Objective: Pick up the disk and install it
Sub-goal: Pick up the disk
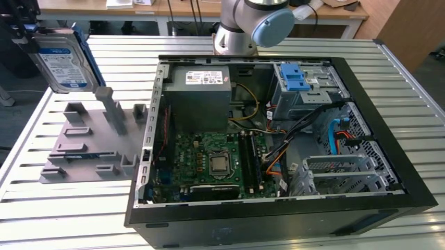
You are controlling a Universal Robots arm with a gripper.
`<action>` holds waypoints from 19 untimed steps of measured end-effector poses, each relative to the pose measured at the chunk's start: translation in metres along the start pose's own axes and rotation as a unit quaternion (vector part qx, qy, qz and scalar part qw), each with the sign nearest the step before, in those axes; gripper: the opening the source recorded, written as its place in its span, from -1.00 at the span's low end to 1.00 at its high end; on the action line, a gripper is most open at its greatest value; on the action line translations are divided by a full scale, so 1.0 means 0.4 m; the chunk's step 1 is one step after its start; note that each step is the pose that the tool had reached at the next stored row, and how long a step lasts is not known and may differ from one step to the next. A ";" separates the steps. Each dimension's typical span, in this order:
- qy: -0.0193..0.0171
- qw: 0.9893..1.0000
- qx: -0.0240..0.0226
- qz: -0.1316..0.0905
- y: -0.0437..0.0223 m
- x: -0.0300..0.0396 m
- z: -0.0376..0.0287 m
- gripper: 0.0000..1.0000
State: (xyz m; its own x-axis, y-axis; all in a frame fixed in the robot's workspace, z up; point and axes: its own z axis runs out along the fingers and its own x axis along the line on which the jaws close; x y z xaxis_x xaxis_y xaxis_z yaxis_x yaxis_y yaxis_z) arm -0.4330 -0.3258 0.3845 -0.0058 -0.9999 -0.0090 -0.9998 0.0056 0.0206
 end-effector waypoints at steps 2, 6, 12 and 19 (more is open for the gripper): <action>0.000 1.000 0.000 0.000 0.000 0.000 -0.002 -0.27; 0.000 1.000 0.000 0.000 0.000 0.000 -0.007 -0.27; 0.000 1.000 0.000 0.000 0.000 0.000 -0.015 -0.27; 0.000 1.000 0.001 0.000 0.000 0.000 -0.025 -0.27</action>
State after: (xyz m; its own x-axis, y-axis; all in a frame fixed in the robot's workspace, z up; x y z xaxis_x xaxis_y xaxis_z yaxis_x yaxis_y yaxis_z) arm -0.4330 -0.3258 0.3947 -0.0058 -0.9999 -0.0090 -0.9998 0.0056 0.0196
